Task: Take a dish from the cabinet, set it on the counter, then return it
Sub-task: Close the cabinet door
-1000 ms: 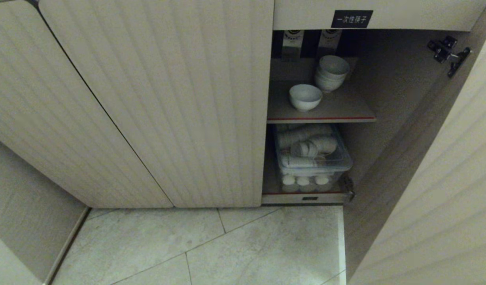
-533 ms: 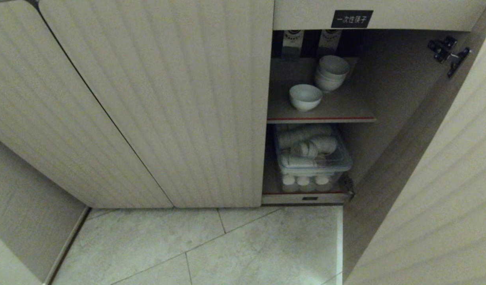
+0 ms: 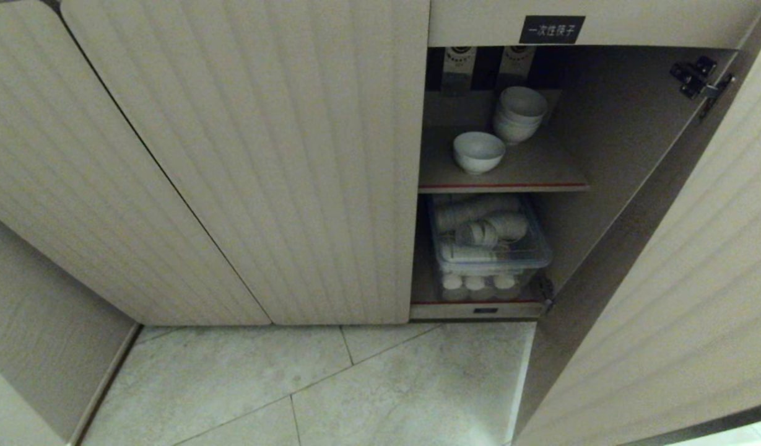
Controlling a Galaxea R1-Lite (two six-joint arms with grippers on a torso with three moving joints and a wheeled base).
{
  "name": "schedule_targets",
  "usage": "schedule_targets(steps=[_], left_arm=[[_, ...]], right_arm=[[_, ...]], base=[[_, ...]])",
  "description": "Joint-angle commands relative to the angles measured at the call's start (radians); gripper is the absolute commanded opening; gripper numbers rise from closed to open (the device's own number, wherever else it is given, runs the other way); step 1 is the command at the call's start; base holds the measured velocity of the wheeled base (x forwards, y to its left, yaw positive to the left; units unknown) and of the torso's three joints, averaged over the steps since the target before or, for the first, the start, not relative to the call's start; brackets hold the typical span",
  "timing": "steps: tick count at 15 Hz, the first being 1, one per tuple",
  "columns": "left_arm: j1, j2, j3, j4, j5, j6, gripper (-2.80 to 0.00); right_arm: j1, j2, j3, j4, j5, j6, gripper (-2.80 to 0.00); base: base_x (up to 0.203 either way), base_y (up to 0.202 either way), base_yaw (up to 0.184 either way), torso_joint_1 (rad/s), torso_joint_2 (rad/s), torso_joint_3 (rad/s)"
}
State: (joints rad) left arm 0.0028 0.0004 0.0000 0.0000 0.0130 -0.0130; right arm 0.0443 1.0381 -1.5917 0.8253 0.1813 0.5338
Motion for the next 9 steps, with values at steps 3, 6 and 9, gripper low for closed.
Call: schedule_targets(steps=[3, 6, 9], left_arm=[[0.000, 0.000, 0.000, 0.000, 0.001, -0.001, -2.80], [0.000, 0.000, 0.000, 0.000, 0.001, -0.001, -2.80], [0.000, 0.000, 0.000, 0.000, 0.001, -0.001, -2.80]], right_arm=[[0.008, 0.042, 0.039, -0.066, 0.053, 0.034, -2.80], [0.028, 0.079, 0.093, -0.142, 0.053, 0.033, -2.80], [0.043, 0.124, 0.148, -0.253, 0.052, 0.032, -2.80]], base=[[0.000, 0.000, 0.000, 0.000, 0.00, 0.000], [0.000, 0.000, 0.000, 0.000, 0.00, 0.000], [0.000, 0.000, 0.000, 0.000, 0.00, 0.000]])
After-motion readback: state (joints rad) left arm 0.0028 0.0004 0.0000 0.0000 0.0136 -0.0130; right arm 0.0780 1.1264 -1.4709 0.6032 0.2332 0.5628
